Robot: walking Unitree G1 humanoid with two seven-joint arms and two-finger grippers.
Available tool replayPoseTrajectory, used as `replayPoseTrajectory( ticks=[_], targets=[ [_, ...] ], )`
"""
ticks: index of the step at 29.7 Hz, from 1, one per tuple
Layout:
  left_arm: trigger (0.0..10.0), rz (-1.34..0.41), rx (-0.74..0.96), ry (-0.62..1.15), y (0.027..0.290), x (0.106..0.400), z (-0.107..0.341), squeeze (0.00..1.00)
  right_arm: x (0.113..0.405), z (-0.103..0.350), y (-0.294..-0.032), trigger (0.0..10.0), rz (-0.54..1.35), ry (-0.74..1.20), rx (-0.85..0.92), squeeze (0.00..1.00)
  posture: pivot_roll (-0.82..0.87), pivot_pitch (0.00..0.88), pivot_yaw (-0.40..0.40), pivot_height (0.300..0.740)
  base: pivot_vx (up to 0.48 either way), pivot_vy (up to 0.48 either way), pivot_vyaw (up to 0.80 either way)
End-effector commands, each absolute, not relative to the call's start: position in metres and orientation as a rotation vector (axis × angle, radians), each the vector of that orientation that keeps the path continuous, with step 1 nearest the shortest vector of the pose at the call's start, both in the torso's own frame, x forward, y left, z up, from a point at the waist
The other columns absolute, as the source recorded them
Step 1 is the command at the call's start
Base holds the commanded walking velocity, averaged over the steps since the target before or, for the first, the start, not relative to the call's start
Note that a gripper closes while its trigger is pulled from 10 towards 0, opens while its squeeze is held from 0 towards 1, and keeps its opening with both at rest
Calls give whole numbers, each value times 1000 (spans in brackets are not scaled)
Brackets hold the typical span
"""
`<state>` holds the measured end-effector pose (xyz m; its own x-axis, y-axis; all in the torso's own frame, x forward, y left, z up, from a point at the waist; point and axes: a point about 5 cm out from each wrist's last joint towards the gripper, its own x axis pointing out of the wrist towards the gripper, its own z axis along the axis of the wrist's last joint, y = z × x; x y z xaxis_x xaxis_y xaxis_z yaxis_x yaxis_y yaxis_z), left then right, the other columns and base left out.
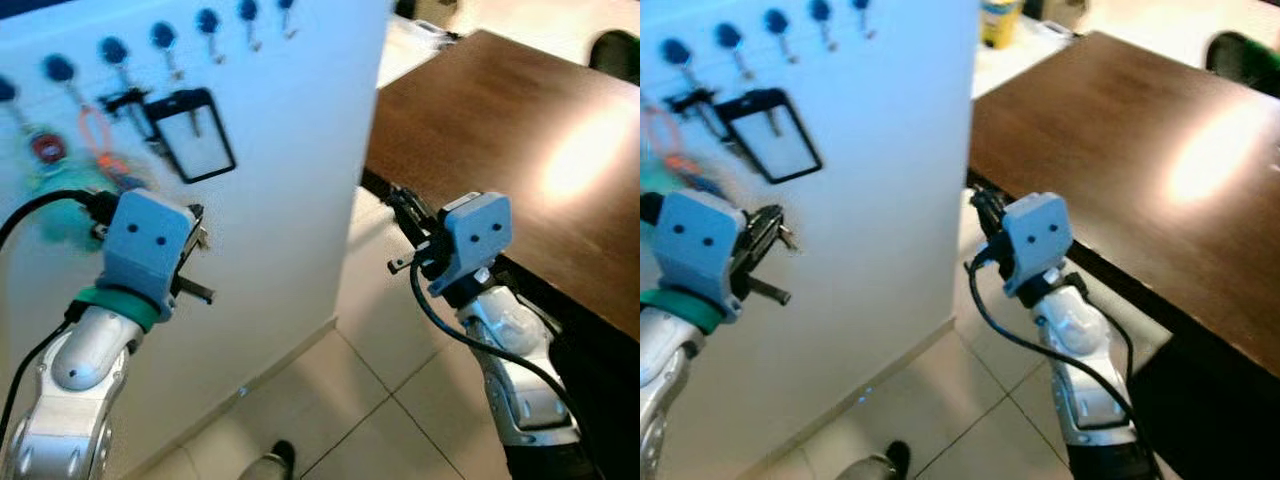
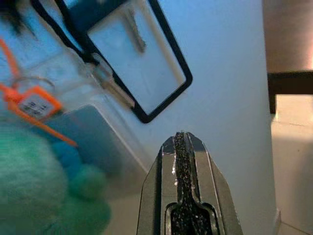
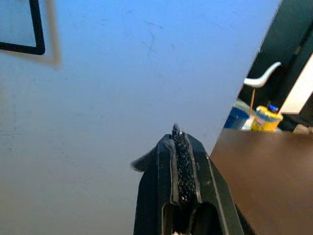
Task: Hang keys on a hook
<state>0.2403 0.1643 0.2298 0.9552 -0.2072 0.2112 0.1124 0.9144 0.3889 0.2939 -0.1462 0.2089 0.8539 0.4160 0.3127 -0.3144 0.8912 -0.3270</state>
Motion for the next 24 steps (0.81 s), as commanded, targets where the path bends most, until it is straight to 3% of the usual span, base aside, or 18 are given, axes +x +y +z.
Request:
replayPoseTrajectory(
  ticks=[1,10,20,24],
  targets=[
    [10000,-172,420,-295,163,238,237,0,297,215,-145,10000,389,-405,-278,0,93,43,69,740,0,0,800],
    [10000,-337,461,-421,144,237,257,0,309,222,-141,10000,396,-417,-242,0,100,48,58,740,0,0,795],
    [10000,-420,404,-392,128,242,251,0,311,216,-137,10000,389,-393,-147,0,91,54,66,740,0,0,0],
    [10000,-424,370,-481,132,239,270,0,313,231,-144,10000,304,-481,-157,0,96,57,64,740,0,0,0]
  ],
)
